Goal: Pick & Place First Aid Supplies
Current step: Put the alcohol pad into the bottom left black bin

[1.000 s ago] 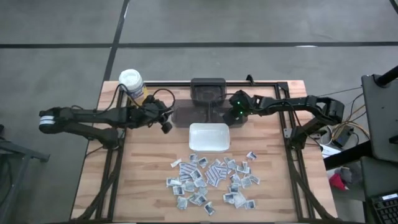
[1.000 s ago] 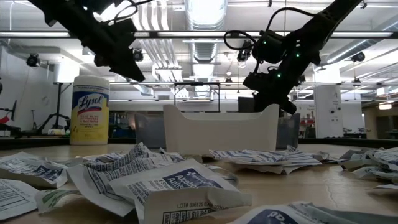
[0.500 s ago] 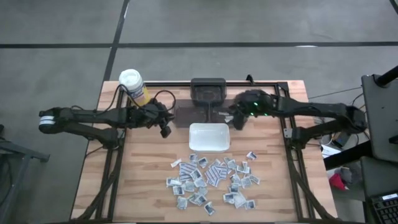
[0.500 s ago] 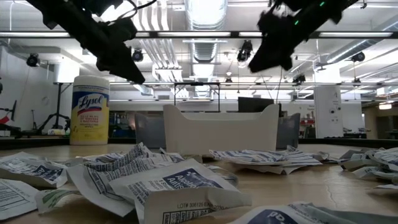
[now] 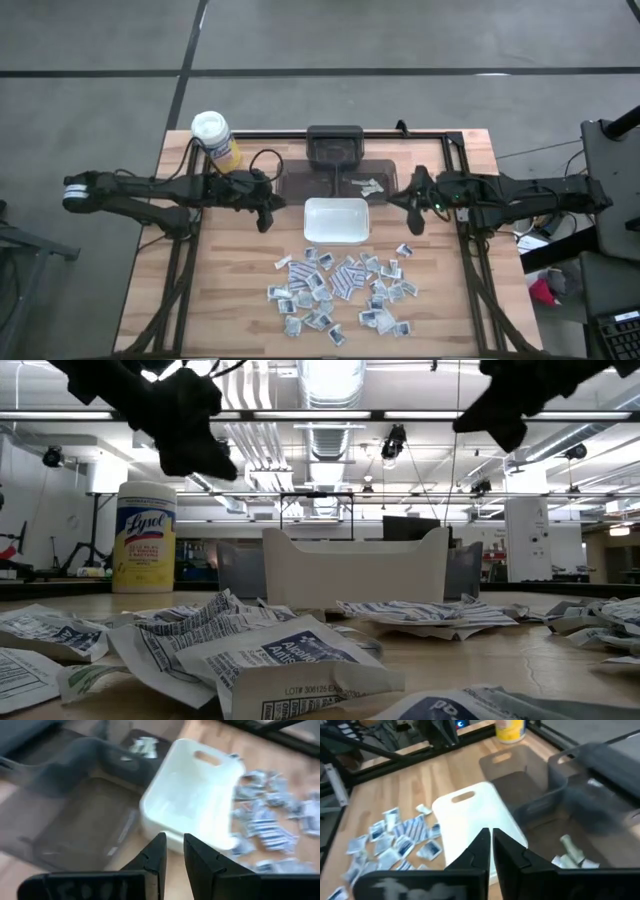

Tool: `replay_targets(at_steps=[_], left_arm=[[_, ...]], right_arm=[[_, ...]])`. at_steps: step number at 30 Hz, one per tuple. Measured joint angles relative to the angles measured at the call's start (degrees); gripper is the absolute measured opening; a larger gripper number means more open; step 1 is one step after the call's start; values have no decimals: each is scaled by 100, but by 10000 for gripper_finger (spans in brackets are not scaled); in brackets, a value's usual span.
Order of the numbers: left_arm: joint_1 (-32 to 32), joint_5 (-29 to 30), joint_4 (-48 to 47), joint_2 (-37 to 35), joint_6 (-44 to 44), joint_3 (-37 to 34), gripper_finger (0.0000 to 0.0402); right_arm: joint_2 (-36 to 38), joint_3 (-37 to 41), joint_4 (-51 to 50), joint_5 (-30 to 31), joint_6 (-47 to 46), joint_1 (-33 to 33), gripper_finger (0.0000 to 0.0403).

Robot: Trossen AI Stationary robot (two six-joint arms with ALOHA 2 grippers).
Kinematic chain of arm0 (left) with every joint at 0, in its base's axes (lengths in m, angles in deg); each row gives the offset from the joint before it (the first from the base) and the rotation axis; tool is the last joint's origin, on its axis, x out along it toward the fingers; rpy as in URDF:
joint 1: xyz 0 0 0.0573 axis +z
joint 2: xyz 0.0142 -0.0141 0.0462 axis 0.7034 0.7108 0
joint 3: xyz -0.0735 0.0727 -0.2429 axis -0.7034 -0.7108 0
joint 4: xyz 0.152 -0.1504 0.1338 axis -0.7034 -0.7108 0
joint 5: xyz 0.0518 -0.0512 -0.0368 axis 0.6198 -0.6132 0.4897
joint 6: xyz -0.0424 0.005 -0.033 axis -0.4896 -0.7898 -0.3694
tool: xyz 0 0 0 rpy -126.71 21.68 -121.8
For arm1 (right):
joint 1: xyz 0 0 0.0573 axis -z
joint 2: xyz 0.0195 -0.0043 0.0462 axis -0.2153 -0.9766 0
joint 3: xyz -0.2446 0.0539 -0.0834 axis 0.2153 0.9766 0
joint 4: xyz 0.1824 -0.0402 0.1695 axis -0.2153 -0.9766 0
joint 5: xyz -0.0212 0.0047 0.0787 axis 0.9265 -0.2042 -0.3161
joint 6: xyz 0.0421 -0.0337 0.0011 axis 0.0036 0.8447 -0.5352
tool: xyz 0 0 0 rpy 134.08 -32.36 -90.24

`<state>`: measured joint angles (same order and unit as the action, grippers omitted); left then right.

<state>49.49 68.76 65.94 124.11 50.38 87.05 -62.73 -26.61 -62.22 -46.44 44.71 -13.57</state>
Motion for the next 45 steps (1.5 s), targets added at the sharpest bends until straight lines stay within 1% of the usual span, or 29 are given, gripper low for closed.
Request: replay_targets(at_steps=[4, 9, 14, 17, 22, 29, 35, 39, 41, 45], left_arm=[[-464, 63, 14, 6, -189, 236, 53], [-1151, 561, -187, 143, -617, 671, 33], [-1866, 1153, -501, 597, -1157, 1174, 10], [-2192, 1279, -689, 1016, -1523, 1545, 2], [-2595, 1279, -1215, 1888, -2128, 2243, 1], [-3040, 1265, -2157, 3040, -2990, 3252, 0], [-3316, 1214, -2806, 3669, -3715, 3916, 0], [-3443, 1205, -2842, 4073, -3992, 4200, 0], [-3480, 1072, -2849, 4317, -4020, 4303, 0], [-3528, 518, -2849, 4887, -4057, 4554, 0]], right_arm=[[430, 409, 56, 148, -248, -231, 9], [959, 997, 692, 158, -267, -394, 8], [1456, 1531, 1183, 142, -269, -467, 8], [1720, 1816, 1492, 83, -269, -510, 8], [2119, 2189, 1862, -183, -267, -581, 8], [2602, 2590, 1988, -241, -267, -616, 8], [3112, 2687, 1990, -523, -171, -616, 8], [3429, 2687, 1977, -534, -46, -613, 8], [3532, 2692, 1933, -534, -22, -613, 8], [3607, 2705, 1909, -532, -97, -613, 8]])
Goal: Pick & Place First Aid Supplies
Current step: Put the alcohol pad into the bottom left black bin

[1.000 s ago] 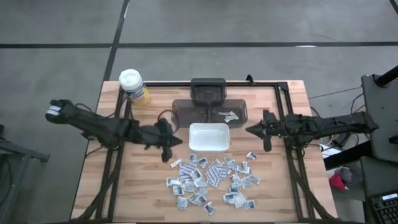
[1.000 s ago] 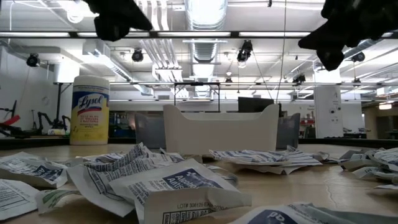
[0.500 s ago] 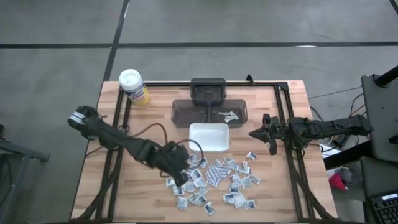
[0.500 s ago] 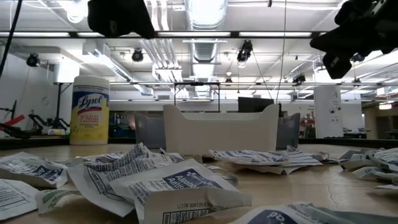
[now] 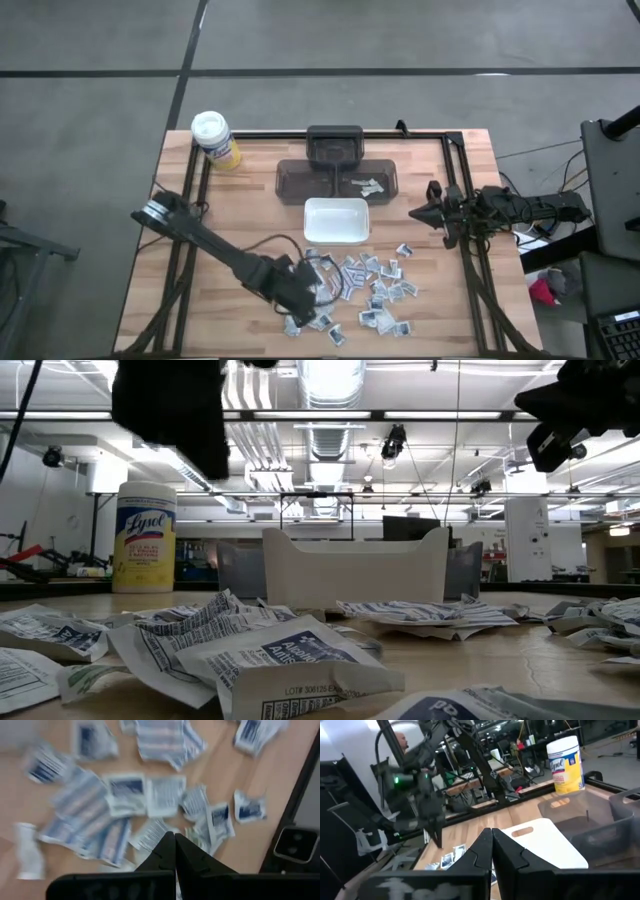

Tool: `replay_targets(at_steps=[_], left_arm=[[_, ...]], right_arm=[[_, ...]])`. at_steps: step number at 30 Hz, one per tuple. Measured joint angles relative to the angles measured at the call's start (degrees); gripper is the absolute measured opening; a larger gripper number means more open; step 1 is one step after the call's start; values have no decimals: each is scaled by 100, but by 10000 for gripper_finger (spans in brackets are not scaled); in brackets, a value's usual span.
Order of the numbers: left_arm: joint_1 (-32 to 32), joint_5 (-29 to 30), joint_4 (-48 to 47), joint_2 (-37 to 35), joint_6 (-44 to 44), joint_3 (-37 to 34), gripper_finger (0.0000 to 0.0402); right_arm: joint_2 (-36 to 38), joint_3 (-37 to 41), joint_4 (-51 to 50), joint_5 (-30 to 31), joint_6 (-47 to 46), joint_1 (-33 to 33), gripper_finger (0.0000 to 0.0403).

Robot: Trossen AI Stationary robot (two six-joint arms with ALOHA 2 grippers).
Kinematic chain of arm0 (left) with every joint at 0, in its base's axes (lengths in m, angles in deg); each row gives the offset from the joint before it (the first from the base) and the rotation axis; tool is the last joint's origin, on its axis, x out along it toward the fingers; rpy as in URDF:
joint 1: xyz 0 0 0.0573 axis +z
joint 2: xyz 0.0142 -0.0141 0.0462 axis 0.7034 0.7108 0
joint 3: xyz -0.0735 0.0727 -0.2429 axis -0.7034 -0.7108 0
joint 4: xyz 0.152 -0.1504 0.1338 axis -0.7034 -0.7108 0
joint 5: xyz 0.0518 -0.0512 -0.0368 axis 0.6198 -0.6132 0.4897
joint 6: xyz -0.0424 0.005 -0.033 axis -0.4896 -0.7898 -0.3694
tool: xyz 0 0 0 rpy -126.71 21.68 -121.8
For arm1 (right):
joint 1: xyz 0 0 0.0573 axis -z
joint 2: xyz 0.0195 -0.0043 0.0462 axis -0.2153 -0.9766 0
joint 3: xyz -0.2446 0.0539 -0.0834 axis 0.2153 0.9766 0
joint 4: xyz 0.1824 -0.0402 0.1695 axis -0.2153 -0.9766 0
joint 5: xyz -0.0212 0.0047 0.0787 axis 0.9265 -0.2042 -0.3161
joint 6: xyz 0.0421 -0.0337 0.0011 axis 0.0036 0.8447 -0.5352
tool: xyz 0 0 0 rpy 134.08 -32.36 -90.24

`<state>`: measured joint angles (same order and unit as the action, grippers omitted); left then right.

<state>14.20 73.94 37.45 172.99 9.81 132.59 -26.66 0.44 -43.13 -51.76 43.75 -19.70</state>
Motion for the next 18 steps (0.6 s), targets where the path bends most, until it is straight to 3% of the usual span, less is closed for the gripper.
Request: replay_targets(at_steps=[7, 18], left_arm=[[-164, -779, -2, 766, -91, 489, 0], [-344, -814, 206, 1046, -396, 608, 0]], right_arm=[[-8, 0, -340, 6, -22, 0, 8], [-11, -2, -439, 13, -22, 0, 8]])
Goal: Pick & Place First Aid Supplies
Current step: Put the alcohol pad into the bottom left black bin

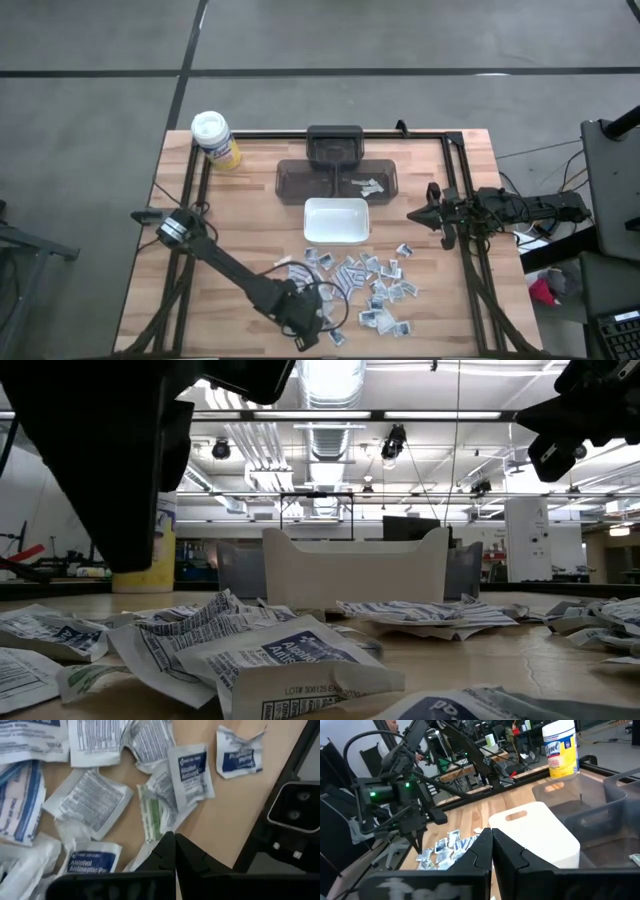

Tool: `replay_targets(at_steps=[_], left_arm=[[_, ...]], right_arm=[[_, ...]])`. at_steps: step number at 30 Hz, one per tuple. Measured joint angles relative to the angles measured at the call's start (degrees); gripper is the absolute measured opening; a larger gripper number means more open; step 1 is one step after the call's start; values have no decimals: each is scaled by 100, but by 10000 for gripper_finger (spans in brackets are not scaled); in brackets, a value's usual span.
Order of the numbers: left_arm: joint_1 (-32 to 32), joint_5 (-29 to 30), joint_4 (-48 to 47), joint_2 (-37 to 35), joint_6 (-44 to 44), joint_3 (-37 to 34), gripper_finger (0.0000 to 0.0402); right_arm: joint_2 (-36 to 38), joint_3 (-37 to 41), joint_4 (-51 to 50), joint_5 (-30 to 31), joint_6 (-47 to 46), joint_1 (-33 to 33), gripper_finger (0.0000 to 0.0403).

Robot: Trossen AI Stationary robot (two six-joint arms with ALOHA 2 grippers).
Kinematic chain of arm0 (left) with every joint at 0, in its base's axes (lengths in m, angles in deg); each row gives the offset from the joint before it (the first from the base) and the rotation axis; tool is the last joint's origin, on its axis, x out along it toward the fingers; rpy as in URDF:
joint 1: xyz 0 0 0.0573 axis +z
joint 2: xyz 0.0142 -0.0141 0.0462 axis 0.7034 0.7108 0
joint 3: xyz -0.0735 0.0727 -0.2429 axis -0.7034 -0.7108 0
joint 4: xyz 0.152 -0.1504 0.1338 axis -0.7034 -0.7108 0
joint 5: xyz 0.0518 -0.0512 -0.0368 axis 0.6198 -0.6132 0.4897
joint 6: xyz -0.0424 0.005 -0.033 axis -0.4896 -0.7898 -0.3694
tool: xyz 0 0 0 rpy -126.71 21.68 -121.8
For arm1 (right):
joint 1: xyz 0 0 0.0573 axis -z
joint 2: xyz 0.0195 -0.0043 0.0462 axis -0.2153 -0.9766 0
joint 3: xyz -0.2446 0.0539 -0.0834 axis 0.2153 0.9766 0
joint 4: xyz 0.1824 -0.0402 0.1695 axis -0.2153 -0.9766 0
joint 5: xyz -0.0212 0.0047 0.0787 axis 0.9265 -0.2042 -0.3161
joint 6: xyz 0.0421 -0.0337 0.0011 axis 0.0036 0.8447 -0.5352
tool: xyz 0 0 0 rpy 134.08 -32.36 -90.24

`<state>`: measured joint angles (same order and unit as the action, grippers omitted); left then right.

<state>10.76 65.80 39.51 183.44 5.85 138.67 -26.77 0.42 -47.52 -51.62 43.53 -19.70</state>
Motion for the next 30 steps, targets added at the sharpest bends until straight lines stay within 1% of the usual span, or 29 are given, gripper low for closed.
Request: replay_targets(at_steps=[10, 23, 30], left_arm=[[9, 30, 125, 211, 3, -28, 0], [-42, 40, 113, 206, 128, -32, 0], [40, 54, 525, 252, 112, -26, 0]], right_arm=[[0, 0, -4, -2, -2, 0, 8], [2, -2, -4, -2, 0, 0, 8], [0, -2, -4, -2, 0, 2, 8]])
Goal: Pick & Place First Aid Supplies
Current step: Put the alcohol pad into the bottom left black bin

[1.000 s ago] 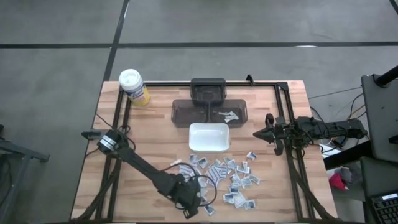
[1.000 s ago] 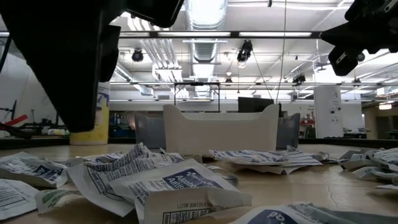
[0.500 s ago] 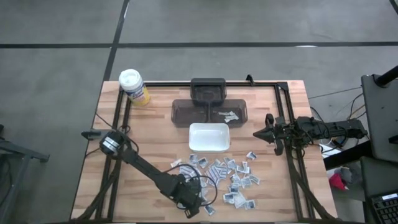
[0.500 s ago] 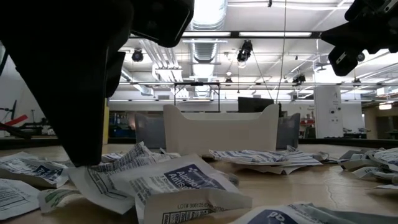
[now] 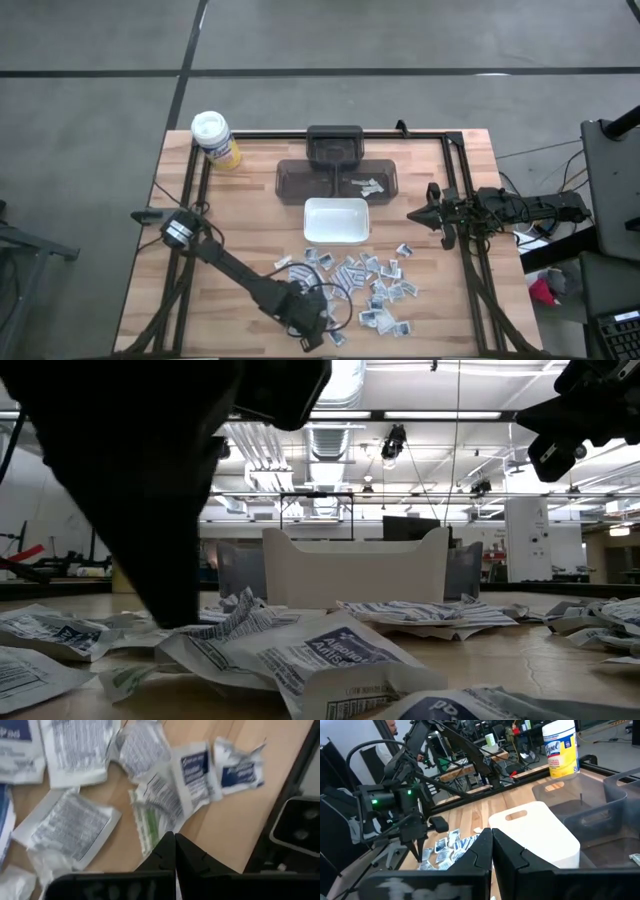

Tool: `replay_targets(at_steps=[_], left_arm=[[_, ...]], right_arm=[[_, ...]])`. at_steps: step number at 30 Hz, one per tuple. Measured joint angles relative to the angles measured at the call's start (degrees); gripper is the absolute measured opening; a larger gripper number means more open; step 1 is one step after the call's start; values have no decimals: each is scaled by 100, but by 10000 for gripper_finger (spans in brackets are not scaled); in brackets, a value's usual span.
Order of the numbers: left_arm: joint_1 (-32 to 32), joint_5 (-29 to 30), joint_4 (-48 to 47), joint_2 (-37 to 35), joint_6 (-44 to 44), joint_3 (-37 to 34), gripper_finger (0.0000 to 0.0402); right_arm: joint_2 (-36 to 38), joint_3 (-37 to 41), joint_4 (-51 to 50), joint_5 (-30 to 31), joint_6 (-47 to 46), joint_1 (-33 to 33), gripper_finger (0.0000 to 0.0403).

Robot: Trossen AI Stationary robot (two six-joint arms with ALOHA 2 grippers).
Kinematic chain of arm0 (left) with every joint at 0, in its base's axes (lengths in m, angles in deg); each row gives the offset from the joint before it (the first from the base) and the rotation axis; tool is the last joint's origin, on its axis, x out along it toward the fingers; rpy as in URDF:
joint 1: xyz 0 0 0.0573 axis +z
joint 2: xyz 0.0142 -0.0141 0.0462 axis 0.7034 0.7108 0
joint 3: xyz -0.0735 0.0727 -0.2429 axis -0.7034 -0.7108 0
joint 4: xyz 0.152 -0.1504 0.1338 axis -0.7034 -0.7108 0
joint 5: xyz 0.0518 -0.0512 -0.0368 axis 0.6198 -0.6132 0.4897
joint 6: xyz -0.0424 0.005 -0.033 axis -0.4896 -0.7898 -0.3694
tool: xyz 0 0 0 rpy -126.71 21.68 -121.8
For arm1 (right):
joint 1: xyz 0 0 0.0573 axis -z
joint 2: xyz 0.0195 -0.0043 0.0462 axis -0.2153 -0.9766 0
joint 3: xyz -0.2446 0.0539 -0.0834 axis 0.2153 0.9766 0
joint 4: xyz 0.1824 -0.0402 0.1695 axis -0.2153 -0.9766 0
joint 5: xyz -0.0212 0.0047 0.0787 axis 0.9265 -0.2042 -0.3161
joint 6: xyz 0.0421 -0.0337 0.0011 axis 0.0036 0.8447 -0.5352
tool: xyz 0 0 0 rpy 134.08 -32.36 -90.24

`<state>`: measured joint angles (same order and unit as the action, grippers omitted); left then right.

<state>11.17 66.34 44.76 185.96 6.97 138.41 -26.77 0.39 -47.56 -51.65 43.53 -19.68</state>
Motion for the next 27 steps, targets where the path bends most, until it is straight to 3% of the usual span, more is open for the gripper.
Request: replay_targets(at_steps=[7, 14, 27], left_arm=[[53, 13, 234, 0, 16, 0, 0], [30, 15, -555, -20, -8, 160, 0], [-40, 12, -552, -13, 143, 79, 0]], right_arm=[[0, -7, 0, 0, 0, 0, 8], [0, -7, 0, 0, 0, 0, 8], [-2, -7, 0, 0, 0, 0, 8]])
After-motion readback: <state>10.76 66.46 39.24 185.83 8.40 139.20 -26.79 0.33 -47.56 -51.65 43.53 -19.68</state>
